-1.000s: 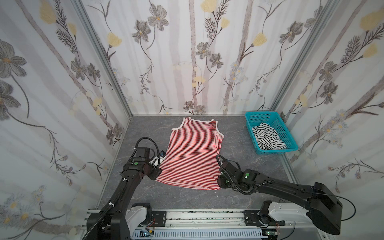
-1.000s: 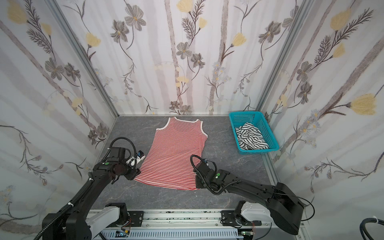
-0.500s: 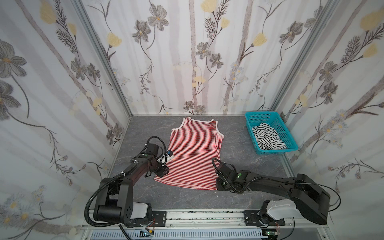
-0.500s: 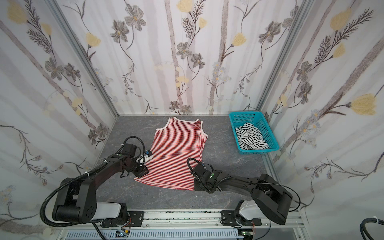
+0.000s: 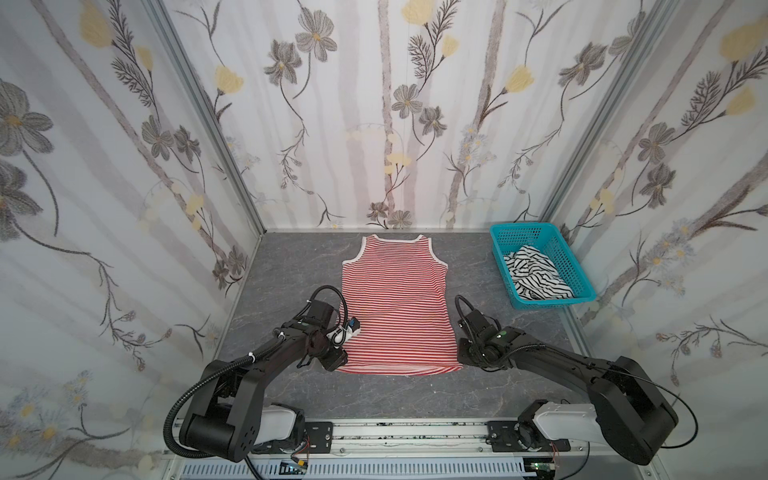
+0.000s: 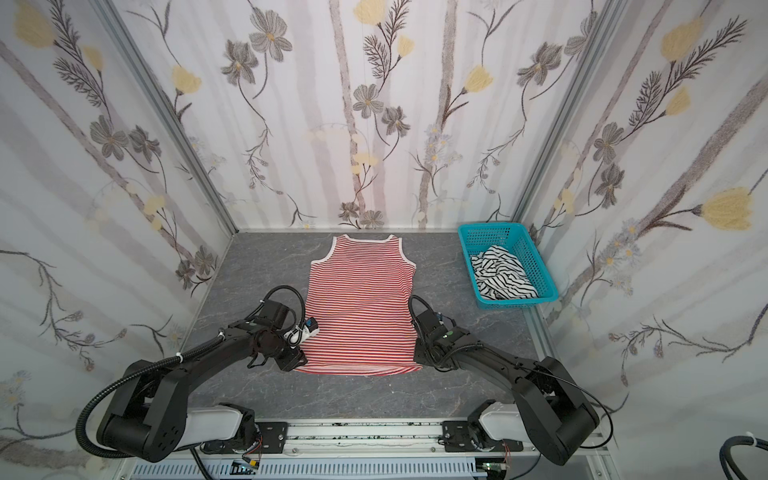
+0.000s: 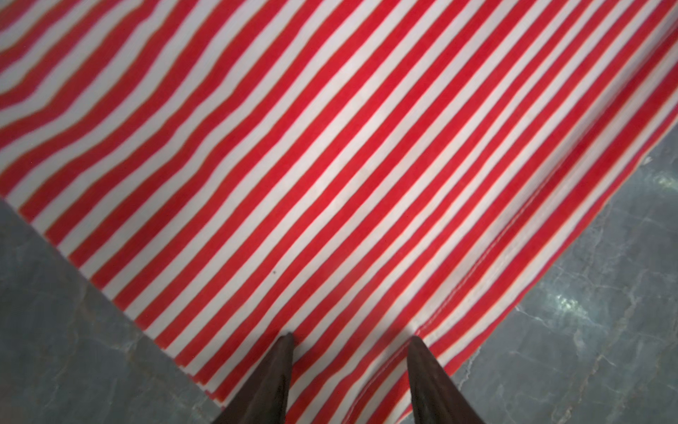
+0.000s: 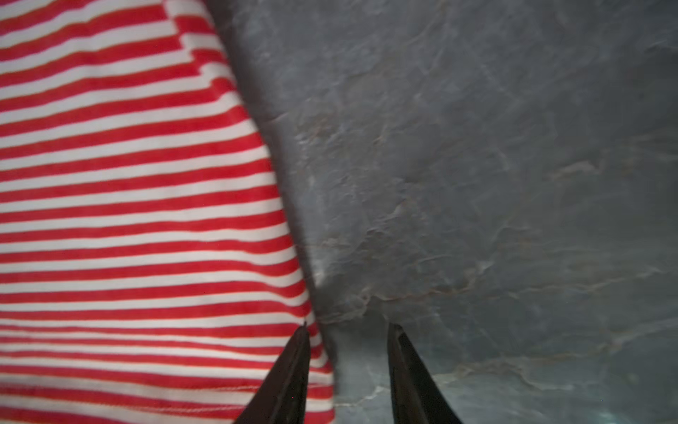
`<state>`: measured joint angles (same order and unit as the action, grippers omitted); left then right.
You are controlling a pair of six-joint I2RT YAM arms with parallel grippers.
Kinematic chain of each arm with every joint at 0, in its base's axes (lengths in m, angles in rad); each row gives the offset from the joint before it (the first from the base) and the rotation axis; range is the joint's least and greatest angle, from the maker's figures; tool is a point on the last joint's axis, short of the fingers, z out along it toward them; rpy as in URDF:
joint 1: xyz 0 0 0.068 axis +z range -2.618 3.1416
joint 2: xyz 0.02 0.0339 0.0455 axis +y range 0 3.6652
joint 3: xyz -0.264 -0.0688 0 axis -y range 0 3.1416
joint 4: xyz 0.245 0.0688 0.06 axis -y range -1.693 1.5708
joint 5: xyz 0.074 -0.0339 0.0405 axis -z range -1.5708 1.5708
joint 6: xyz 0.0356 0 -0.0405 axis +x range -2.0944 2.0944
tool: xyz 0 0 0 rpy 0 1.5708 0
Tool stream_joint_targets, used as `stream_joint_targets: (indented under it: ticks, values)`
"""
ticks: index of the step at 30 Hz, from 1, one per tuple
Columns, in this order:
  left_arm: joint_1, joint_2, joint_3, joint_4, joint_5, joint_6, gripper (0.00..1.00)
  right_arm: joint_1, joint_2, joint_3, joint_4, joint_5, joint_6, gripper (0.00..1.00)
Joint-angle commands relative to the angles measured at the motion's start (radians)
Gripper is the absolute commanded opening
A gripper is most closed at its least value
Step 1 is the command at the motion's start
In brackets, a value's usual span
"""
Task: Fold and stack the tank tops
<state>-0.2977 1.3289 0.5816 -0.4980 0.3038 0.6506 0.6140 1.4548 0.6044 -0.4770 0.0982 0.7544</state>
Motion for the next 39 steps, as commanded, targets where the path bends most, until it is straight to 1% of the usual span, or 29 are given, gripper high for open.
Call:
stream_joint_targets:
  ticks: [1,5,9,12,16,20,24,25,30,32,36,39]
  values:
    - [-0.015,0.010,0.014,-0.100,0.016,0.002,0.53,-0.005,-0.019,0.041,-0.048,0.013,-0.047,0.40]
    - [-0.014,-0.007,0.087,-0.150,0.057,0.035,0.54,0.000,-0.099,0.051,0.005,-0.085,-0.029,0.45]
    - [-0.003,0.021,0.190,-0.149,0.070,0.052,0.58,0.026,-0.135,0.045,0.036,-0.117,0.011,0.48]
    - [0.016,0.127,0.314,-0.138,0.086,0.018,0.59,0.064,-0.121,0.042,0.060,-0.117,0.036,0.48]
    - [0.031,0.313,0.491,-0.106,0.055,-0.070,0.57,0.110,-0.082,0.029,0.119,-0.125,0.071,0.49]
    - [0.041,0.433,0.609,-0.073,0.034,-0.127,0.57,0.142,-0.039,0.034,0.158,-0.126,0.094,0.49]
    - [0.041,0.526,0.706,-0.036,0.014,-0.176,0.57,0.151,0.003,0.031,0.238,-0.165,0.115,0.50]
    - [0.040,0.550,0.755,-0.028,0.012,-0.186,0.57,0.154,0.021,0.032,0.257,-0.177,0.117,0.50]
    - [0.031,0.688,0.941,-0.014,0.007,-0.222,0.57,0.164,0.101,0.058,0.263,-0.185,0.111,0.50]
    - [0.021,0.757,1.030,-0.014,-0.033,-0.232,0.57,0.164,0.113,0.056,0.281,-0.196,0.111,0.51]
    - [0.017,0.896,1.189,-0.014,-0.064,-0.248,0.58,0.154,0.148,0.056,0.270,-0.190,0.105,0.51]
    - [0.017,0.972,1.257,-0.012,-0.109,-0.249,0.58,0.126,0.165,0.042,0.267,-0.183,0.093,0.52]
